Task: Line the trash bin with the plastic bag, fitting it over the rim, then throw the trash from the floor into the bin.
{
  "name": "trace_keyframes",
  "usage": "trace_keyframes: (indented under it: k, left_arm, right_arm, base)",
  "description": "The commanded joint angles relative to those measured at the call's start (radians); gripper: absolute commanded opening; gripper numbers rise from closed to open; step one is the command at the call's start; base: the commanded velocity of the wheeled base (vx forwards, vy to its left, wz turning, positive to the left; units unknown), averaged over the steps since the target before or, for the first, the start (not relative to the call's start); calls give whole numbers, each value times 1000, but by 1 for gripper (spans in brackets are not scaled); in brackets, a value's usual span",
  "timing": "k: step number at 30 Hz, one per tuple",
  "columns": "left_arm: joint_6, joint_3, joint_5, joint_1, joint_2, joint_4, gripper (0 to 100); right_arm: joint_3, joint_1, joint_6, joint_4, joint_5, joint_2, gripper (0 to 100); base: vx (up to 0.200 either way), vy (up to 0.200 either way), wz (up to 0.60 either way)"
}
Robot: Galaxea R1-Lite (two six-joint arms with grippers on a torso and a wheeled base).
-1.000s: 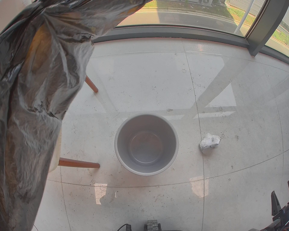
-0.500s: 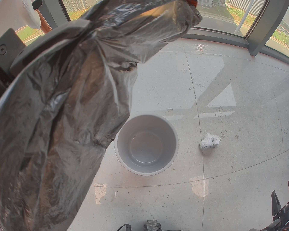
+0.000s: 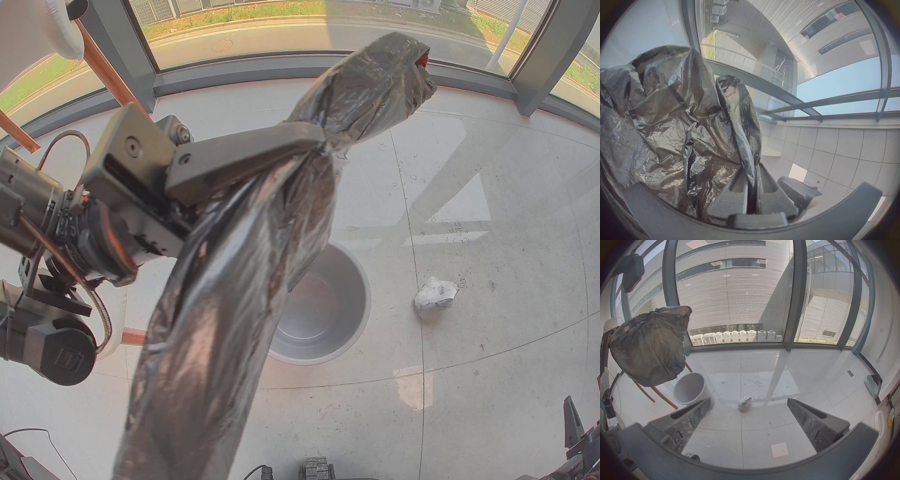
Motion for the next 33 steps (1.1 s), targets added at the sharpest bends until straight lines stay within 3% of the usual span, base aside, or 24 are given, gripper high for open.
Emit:
trace_keyframes:
  k: [1, 10, 16, 33]
  left_arm:
    - [41, -9, 60, -31, 88, -9, 0]
    - [184, 4, 229, -61, 164, -9, 0]
    - [194, 28, 325, -63, 174, -6, 0]
    - [196, 65, 339, -55, 250, -9, 0]
  right_arm:
    - [18, 0, 0, 0, 0, -15, 100]
    - [18, 0, 0, 0, 0, -15, 100]
    - [18, 0, 0, 0, 0, -15, 100]
    - [18, 0, 3, 0, 0, -15, 100]
  base:
    - [0, 0, 0]
    - [0, 0, 0]
    - [0, 0, 0]
    - [0, 0, 0]
